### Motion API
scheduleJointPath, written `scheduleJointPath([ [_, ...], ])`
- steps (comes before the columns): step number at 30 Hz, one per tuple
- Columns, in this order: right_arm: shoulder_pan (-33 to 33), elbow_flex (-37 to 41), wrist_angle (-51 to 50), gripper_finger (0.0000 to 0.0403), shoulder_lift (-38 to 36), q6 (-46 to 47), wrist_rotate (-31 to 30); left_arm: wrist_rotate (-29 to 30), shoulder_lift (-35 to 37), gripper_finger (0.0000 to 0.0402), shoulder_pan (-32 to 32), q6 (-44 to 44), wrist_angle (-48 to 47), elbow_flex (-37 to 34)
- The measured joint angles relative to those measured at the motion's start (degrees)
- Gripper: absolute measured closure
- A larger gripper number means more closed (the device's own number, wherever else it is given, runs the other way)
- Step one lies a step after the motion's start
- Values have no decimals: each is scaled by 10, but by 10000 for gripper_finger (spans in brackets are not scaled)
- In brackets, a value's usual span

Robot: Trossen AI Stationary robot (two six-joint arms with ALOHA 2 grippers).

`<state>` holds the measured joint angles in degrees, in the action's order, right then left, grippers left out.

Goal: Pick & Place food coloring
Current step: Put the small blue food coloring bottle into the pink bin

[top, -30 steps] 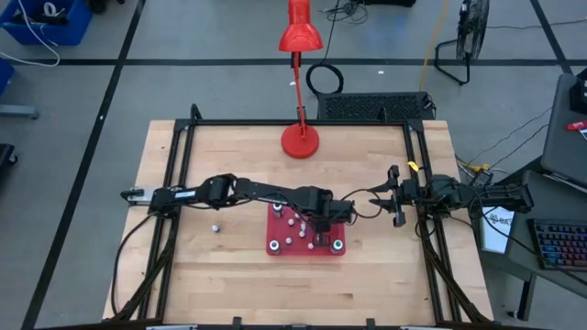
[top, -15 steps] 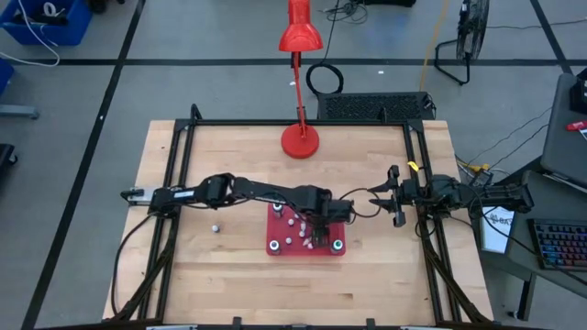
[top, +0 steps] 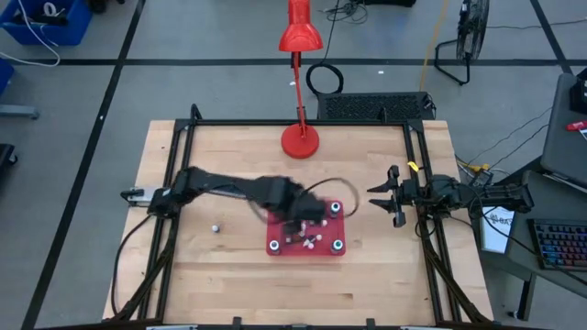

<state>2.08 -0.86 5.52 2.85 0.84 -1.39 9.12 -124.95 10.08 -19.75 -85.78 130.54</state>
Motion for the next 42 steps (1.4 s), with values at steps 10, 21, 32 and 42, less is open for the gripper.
scheduleJointPath([
  [10,0,0,-1,273,5,0,0,38,116,168,160,-276,-35,-166],
  [21,0,0,1,273,8,0,0,50,358,180,219,-623,82,-567],
  [32,0,0,0,273,8,0,0,-42,458,172,114,-603,241,-815],
  [42,0,0,0,273,8,0,0,-67,458,172,91,-598,292,-869],
])
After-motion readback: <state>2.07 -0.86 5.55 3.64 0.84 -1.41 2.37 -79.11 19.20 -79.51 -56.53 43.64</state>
